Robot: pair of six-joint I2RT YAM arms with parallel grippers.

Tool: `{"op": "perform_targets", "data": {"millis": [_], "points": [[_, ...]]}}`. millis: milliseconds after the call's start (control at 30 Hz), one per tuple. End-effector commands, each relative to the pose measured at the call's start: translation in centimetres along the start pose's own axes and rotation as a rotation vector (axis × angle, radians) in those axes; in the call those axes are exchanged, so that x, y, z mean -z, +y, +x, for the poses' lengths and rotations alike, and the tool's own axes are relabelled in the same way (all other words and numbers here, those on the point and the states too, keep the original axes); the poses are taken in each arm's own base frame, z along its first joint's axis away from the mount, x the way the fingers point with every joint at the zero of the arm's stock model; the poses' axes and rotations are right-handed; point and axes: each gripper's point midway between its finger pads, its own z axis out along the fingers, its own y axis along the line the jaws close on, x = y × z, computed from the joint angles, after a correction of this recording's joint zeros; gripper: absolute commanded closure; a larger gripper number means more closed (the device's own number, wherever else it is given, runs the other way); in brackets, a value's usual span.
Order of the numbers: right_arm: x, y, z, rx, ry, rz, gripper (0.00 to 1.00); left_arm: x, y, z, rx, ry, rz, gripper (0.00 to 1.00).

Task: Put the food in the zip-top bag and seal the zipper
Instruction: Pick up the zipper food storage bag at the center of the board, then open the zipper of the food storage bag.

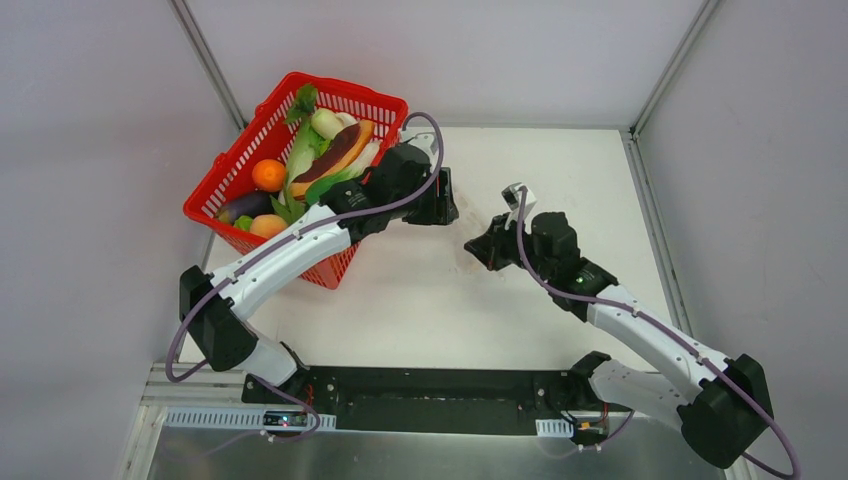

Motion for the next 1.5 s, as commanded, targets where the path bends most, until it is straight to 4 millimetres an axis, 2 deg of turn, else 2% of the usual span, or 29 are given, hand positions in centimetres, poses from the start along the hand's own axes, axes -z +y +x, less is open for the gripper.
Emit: {"op": "perform_targets", "data": {"millis": [0,167,300,667,733,867,933,1000,1067,1133,1233,1333,1467], "points": [[0.0,1.7,-2.2,-0.009,-0.070,-0.059,1.00,0.4,-0.1,-0.6,-0.022,-0.026,-0.011,0.47],[0.1,2.3,-1.8,-0.012,-0.048,-0.097,1.00,-0.5,-0.1,-0.8,0.000,-0.040,-0.021,0.45],[0.4,2.1,-1.5,-0.016,-0.044,-0.085,1.00,-0.7,-0.2,-1.0,-0.014,-0.031,-0.025,0.42],[0.1,2.3,-1.0,-0.013,-0.020,-0.093,1.00,-1.4,0.1,-0.2,-0.025,0.014,-0.048,0.50],[0.0,2.3,-0.8,-0.014,-0.012,-0.090,1.00,-1.4,0.1,-0.2,-0.028,0.018,-0.050,0.54],[0.0,2.7,-0.6,-0.014,0.001,-0.106,1.00,-1.4,0.0,-0.1,-0.033,0.026,-0.042,0.70],[0.1,3.1,-0.6,-0.018,0.005,-0.127,0.97,-1.4,0.0,0.0,-0.035,0.031,-0.042,0.83],[0.4,3.7,-0.9,-0.033,0.005,-0.147,0.91,-1.4,0.1,0.2,-0.037,0.035,-0.044,0.85],[0.7,4.5,-1.4,-0.047,0.002,-0.177,0.88,-1.4,0.2,0.2,-0.038,0.033,-0.048,0.87],[1.3,5.5,-2.4,-0.076,-0.013,-0.204,0.76,-1.3,0.2,0.2,-0.039,0.031,-0.045,0.89],[2.9,7.6,-4.6,-0.096,-0.054,-0.266,0.71,-1.3,0.1,0.1,-0.040,0.027,-0.040,0.89],[4.9,8.6,-7.4,-0.094,-0.135,-0.265,0.64,-1.2,-0.1,0.2,-0.041,0.030,-0.030,0.91],[6.9,7.5,-10.1,-0.095,-0.254,-0.158,0.55,-1.1,-0.2,0.1,-0.040,0.029,-0.022,0.92]]}}
